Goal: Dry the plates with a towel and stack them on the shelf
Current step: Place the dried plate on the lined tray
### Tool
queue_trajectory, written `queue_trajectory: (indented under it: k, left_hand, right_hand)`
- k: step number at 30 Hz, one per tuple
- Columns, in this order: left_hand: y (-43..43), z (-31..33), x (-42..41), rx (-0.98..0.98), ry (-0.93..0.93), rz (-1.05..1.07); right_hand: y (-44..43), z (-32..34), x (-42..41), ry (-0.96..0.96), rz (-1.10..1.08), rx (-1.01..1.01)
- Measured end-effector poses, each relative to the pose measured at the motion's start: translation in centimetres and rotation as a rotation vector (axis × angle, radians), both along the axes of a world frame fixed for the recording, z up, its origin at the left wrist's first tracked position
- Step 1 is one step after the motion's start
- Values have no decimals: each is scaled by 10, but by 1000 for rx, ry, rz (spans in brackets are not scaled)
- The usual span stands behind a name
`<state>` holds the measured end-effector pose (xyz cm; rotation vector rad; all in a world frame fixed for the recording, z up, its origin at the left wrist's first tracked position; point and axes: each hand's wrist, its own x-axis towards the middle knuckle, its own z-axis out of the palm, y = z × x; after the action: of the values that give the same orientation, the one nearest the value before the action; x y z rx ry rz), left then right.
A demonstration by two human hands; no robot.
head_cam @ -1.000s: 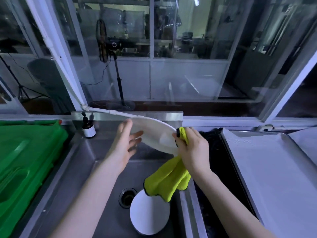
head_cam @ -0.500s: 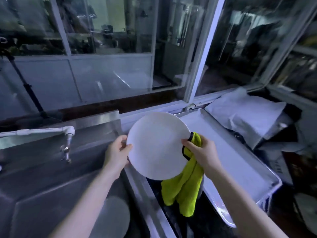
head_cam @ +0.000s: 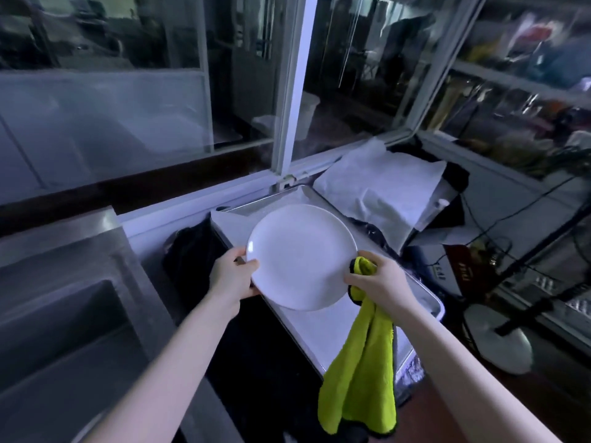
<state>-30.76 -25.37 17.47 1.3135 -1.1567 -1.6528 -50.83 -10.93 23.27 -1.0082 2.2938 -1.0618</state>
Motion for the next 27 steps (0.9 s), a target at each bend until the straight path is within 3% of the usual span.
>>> queue_trajectory:
  k: [14,22,27]
  left_hand:
    - [-85,-118,-130,124,-243,115]
    - [-119,-145,-143,-43,-685,45]
    - [-111,-141,-144,-231,-1001,18]
  right_hand:
    - [-132,-132,-145,-207,77,159]
    - [-184,-193,-163,-220,108,247]
    - [-184,-199,-163,-176,95,228]
